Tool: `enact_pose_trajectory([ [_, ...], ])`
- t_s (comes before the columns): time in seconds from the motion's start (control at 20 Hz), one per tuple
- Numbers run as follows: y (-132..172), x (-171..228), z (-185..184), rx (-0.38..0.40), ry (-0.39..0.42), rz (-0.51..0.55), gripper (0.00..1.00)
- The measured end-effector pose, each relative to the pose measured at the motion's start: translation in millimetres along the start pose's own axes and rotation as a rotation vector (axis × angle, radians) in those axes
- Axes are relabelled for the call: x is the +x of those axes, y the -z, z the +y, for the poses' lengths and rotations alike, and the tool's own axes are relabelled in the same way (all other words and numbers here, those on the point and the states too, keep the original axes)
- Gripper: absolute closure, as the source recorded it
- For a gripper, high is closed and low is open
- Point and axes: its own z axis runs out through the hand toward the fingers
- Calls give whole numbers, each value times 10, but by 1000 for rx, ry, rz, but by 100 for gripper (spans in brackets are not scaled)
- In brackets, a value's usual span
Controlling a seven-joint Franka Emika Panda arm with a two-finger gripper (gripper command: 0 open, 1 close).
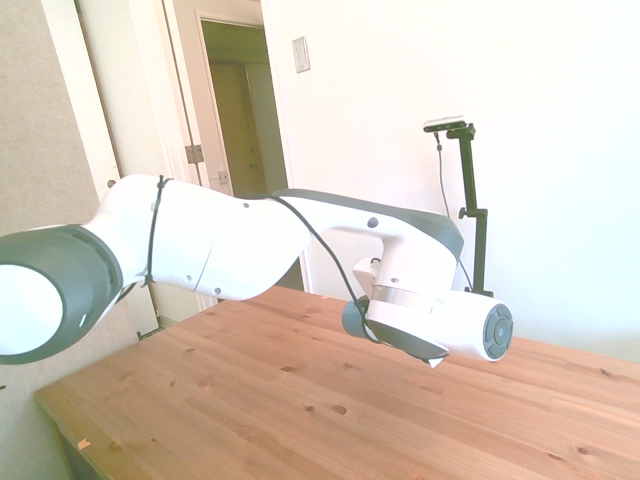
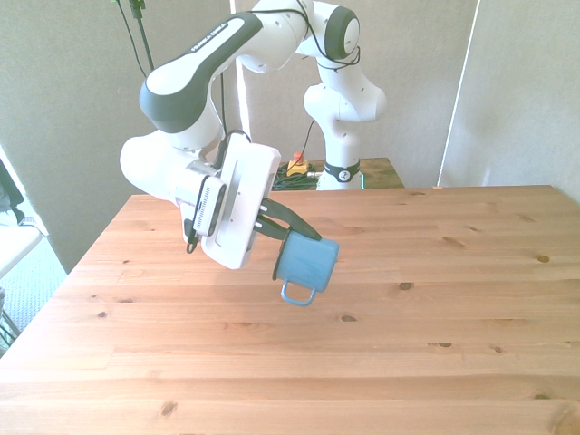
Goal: Flip the mug upright
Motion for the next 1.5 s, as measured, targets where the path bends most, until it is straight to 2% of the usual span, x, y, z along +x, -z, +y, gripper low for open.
enact_pose_trajectory([
  [0.35, 40, -148, -182, -97, 88, 171, 100],
  [0.7, 72, -80, -211, -296, 143, 370, 100],
  [0.9, 147, -132, -294, -441, 123, 450, 100],
  [1.1, 117, -229, -293, -615, 55, 491, 100],
  [1.25, 21, -316, -389, -683, 47, 528, 100],
  [1.5, -3, -323, -354, -807, 48, 653, 100],
])
